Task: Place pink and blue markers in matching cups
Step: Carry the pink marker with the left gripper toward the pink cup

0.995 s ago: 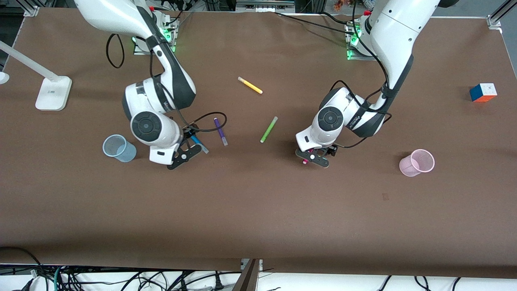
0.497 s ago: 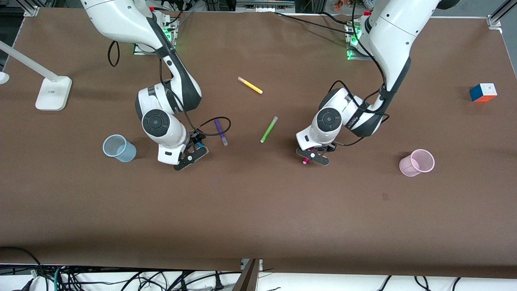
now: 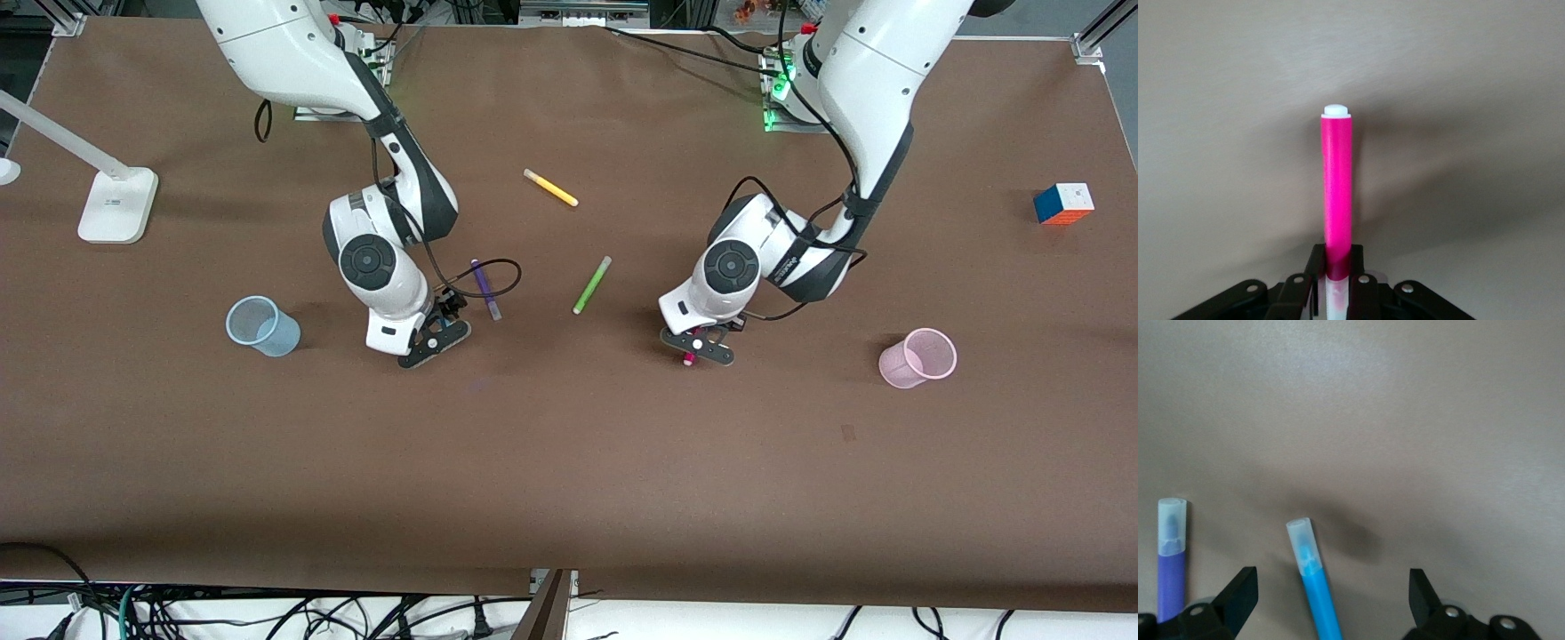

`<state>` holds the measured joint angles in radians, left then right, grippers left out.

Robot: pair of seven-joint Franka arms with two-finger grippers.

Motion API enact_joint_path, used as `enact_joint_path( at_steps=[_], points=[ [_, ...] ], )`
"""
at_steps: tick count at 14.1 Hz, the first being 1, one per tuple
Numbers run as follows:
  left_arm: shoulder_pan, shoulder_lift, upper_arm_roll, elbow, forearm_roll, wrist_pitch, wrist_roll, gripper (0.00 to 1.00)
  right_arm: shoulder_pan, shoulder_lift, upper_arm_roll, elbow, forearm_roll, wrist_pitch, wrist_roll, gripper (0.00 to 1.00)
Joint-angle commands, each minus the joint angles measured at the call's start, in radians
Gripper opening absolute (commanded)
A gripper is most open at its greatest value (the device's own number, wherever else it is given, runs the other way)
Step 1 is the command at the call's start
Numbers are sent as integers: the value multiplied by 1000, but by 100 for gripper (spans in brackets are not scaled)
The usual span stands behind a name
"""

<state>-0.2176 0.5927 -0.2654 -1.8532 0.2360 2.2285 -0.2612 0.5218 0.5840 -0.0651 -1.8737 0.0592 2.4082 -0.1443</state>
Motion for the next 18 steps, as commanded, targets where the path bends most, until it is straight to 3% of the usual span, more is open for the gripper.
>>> enact_joint_path(
  at_steps=[1, 4, 6, 8, 9, 11, 13, 16, 18],
  points=[
    [110, -115, -63, 0, 8, -156, 75, 0, 21, -6, -4, -25, 11, 29, 20, 100],
    [222, -168, -84, 125, 8, -448, 302, 0, 30, 13, -4, -27, 11, 57, 31, 98],
    [294, -169, -81, 250, 25, -642, 474, 0, 37, 17, -4, -25, 11, 58, 48, 89],
    [352, -168, -66, 316, 48, -742, 632, 0, 41, 22, -4, -25, 11, 60, 49, 81],
    [375, -168, -64, 340, 108, -776, 695, 0, 41, 26, -4, -25, 11, 72, 49, 72],
    [402, -163, -61, 365, 237, -843, 799, 0, 41, 28, -4, -25, 11, 74, 49, 39],
    [420, -142, -60, 373, 366, -848, 876, 0, 41, 27, -4, -25, 11, 72, 48, 18],
    [408, -71, -60, 374, 559, -848, 947, 0, 41, 22, -5, -25, 10, 72, 35, 0],
    [383, -1, -61, 399, 662, -849, 950, 0, 40, 1, -7, -27, 10, 65, 20, 0]
  ],
)
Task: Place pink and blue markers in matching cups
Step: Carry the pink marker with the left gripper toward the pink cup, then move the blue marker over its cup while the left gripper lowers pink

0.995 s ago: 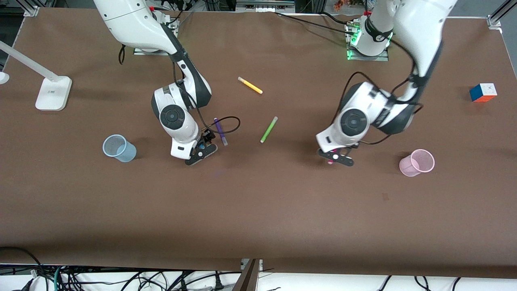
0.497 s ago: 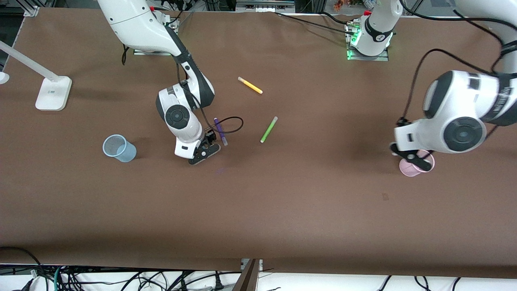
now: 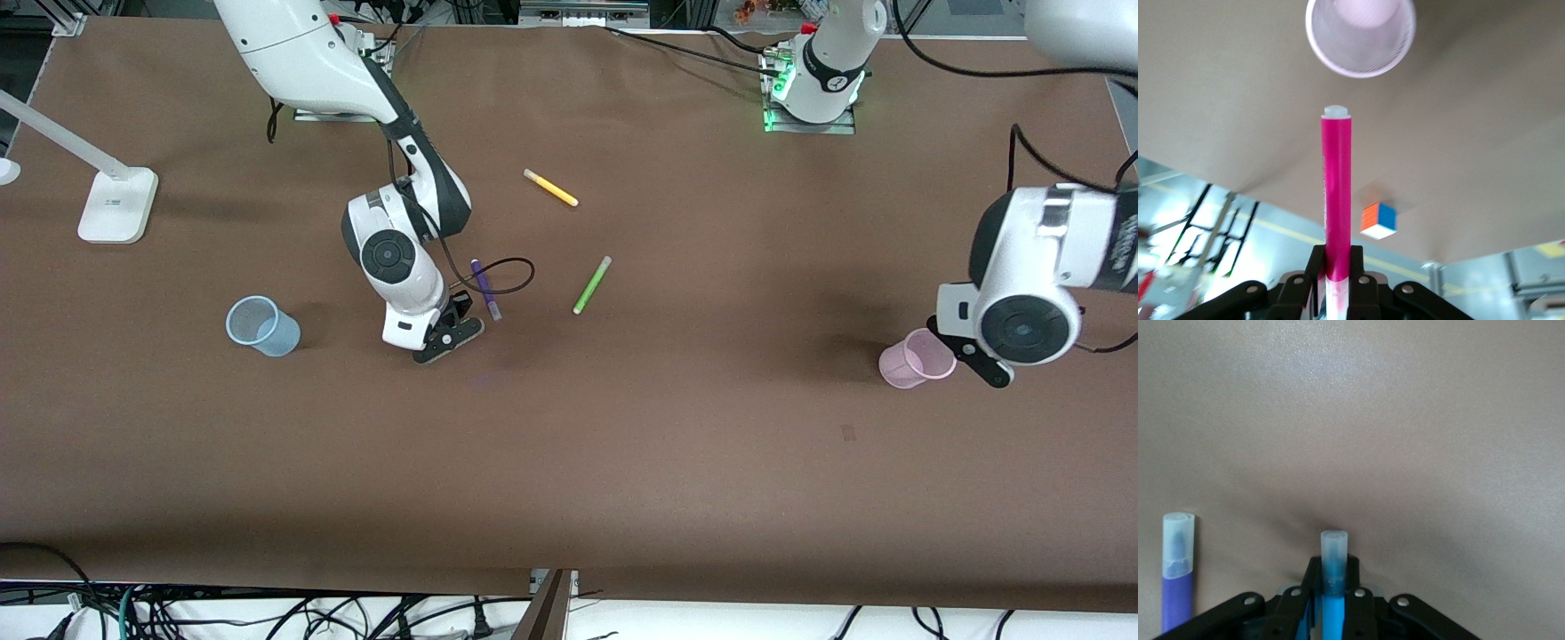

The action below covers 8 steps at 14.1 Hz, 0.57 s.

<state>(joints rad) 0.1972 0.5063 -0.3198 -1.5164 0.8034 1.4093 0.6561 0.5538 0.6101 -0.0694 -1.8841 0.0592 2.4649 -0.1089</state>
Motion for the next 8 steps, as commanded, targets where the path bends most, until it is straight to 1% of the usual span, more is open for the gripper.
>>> enact_joint_path(
  at_steps=[1, 2, 4, 6, 8],
  points=[
    [-45, 125, -5, 88, 132, -32, 36, 0, 6, -45, -9, -15, 10, -7, -40, 0],
    [-51, 165, -5, 110, 158, -32, 42, 0, 2, -74, -22, -12, 10, -30, -75, 0],
    [-64, 230, -4, 160, 210, -32, 54, 0, -2, -142, -88, 2, 11, -120, -226, 0],
    [-93, 254, -1, 153, 247, -36, 45, 0, -3, -203, -159, 17, 11, -216, -383, 0],
    [-123, 277, 27, 160, 247, -49, 46, 0, -5, -259, -216, 23, 13, -289, -518, 0]
  ],
)
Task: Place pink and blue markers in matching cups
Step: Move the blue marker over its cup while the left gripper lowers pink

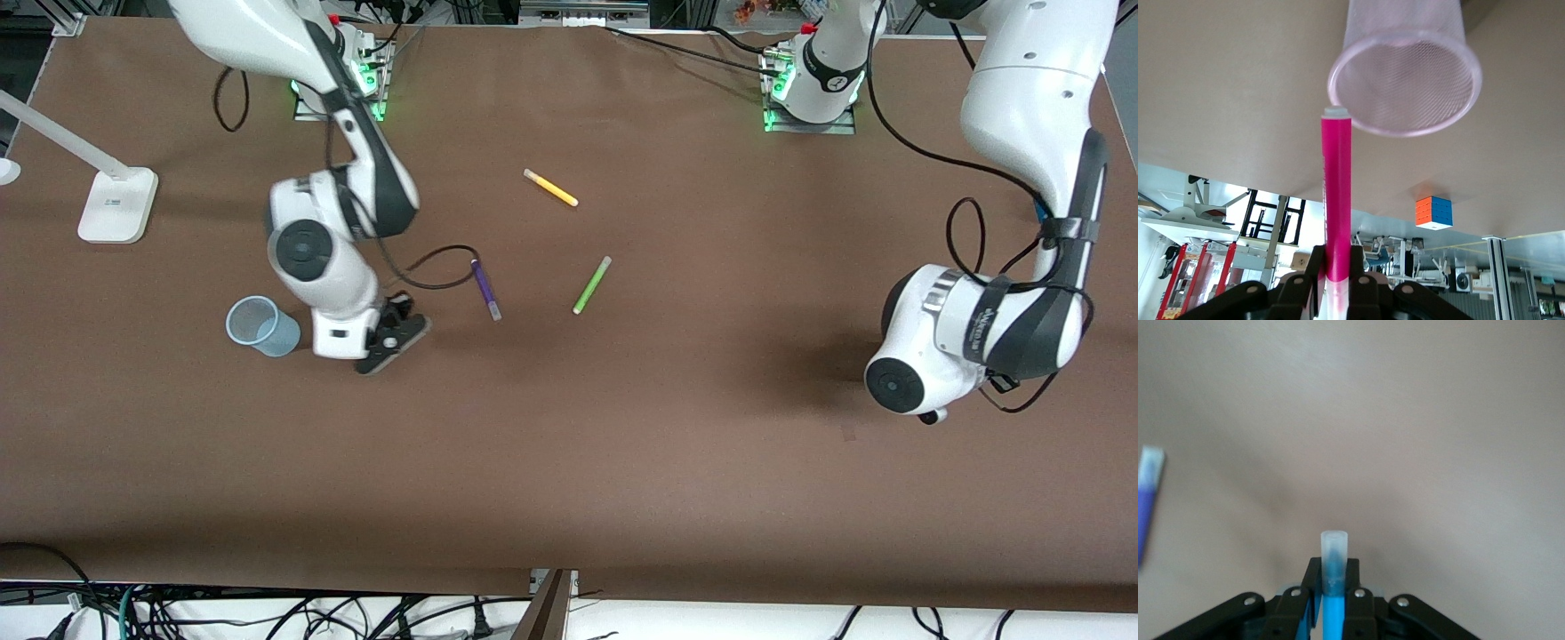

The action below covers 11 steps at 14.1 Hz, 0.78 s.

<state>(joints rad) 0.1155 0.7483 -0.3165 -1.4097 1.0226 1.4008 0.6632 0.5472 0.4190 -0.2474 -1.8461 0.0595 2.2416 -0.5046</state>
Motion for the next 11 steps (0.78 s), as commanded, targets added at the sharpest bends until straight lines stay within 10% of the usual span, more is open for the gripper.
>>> enact_joint_path(
  at_steps=[1, 11],
  points=[
    [-48, 43, 30, 55, 28, -39, 39, 0, 2, -91, -67, -15, 20, -94, -203, 0],
    [-76, 100, 42, 44, 51, -68, -16, 0, -113, -97, -243, -15, 506, -246, -998, 0]
  ],
)
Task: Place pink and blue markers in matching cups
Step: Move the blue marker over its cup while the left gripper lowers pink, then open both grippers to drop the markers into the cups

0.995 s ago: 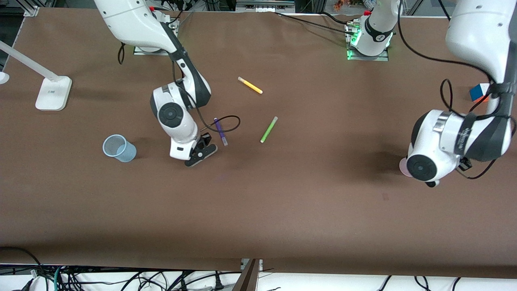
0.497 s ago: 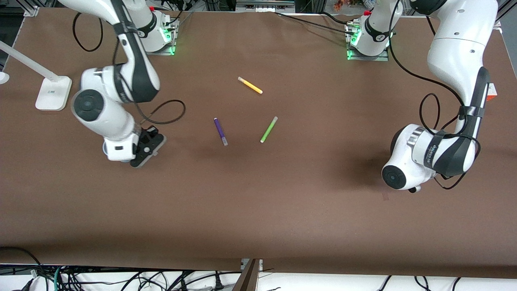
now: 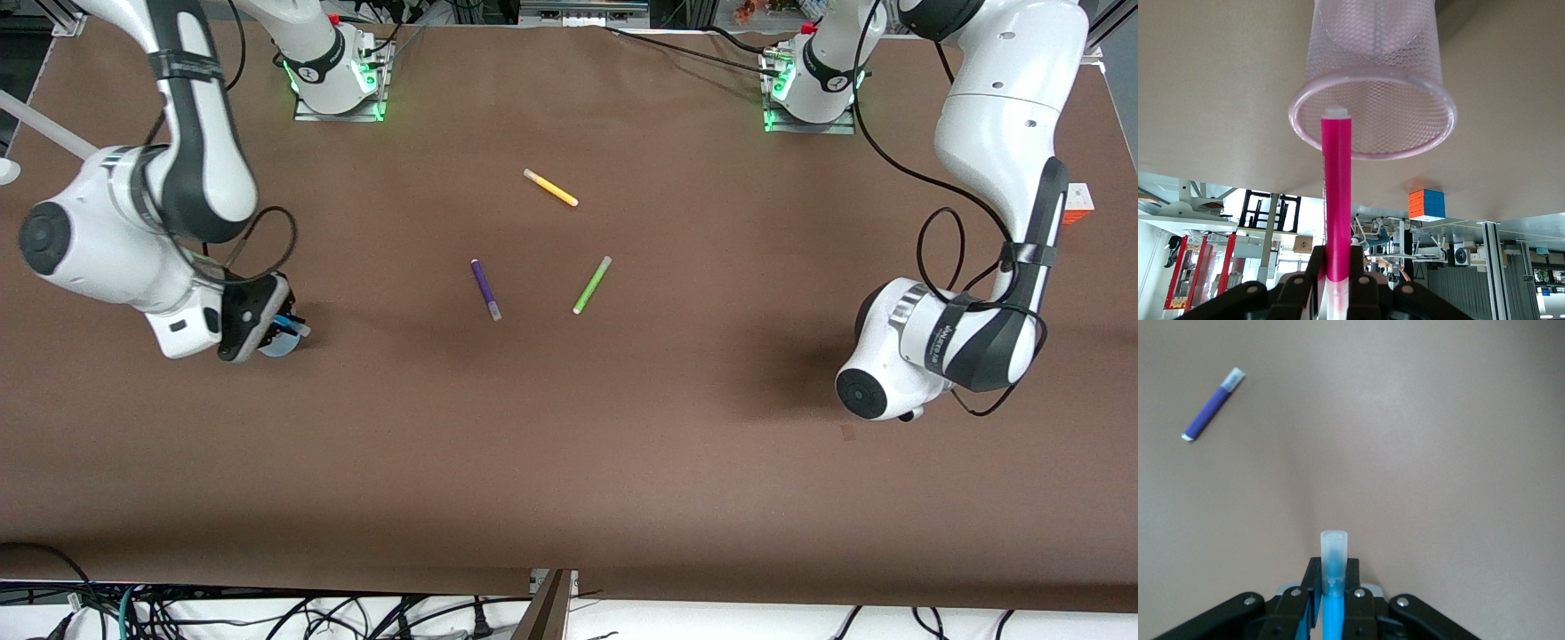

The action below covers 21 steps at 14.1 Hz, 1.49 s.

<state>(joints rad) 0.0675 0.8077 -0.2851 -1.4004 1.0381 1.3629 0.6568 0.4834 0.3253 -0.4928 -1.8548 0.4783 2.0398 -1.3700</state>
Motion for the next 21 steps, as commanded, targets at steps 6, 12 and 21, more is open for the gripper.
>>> enact_joint_path(
  at_steps=[6, 12, 21],
  points=[
    [-46, 34, 15, 44, 45, -66, -12, 100, -172, 32, 2, -6, 299, -176, -421, 0],
    [-106, -97, -20, 220, -203, -126, -35, 100, -285, 113, 5, -4, 456, -294, -648, 0],
    [-20, -418, -17, 236, -825, -44, -538, 100, -331, 182, 7, 43, 534, -377, -728, 0]
  ],
)
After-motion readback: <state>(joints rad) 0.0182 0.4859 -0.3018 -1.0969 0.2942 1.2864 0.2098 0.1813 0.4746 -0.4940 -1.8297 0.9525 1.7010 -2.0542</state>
